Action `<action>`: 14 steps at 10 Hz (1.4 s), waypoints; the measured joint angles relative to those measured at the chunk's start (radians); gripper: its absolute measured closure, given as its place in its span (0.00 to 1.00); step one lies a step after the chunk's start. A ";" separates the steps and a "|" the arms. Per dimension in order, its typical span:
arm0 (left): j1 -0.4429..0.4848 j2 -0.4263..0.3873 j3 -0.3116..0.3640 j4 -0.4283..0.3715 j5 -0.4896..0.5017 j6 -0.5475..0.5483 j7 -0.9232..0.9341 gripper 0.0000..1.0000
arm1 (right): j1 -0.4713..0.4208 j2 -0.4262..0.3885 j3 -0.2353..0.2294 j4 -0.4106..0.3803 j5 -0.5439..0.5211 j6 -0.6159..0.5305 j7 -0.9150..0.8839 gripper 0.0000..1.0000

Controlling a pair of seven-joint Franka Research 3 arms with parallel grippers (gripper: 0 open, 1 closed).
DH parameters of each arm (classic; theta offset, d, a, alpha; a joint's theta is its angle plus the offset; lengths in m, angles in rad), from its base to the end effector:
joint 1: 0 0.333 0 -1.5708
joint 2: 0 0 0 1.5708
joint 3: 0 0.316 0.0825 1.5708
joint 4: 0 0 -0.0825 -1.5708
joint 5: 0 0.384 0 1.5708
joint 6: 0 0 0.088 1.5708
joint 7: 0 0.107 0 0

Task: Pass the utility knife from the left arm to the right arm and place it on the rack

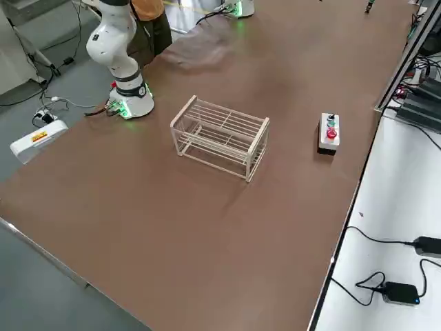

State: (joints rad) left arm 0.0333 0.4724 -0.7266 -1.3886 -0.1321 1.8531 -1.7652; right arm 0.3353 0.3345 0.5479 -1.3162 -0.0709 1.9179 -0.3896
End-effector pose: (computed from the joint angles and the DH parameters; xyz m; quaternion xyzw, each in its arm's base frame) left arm 0.5741 -0.3686 0.5078 0.8117 0.5407 -0.1843 0.1217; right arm 0.4788 0.4747 0.6026 -0.8046 -0.5709 -0.1400 0.0849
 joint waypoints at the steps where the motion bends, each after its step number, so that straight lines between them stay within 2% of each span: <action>1: -0.004 0.000 -0.003 0.004 0.000 0.000 -0.006 0.67 | 0.006 0.007 0.015 0.000 -0.013 0.002 0.054 0.00; 4: -0.006 0.000 -0.012 0.009 0.000 0.000 -0.016 0.67 | 0.017 0.050 0.035 0.000 -0.070 0.044 0.145 0.01; 8: -0.008 0.000 -0.023 0.009 0.000 -0.001 -0.016 0.67 | 0.019 0.087 0.035 0.016 -0.085 0.069 0.153 0.03; 12: -0.008 0.000 -0.026 0.009 0.000 -0.002 -0.017 0.67 | 0.019 0.105 0.035 0.022 -0.102 0.077 0.156 0.11; 14: -0.007 0.000 -0.026 0.009 0.000 -0.002 -0.017 0.67 | 0.021 0.111 0.036 0.023 -0.111 0.080 0.162 0.19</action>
State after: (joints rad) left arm 0.0260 0.4721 -0.7531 -1.3791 -0.1321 1.8513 -1.7818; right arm 0.3567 0.4458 0.5834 -1.2932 -0.1824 1.9978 -0.2276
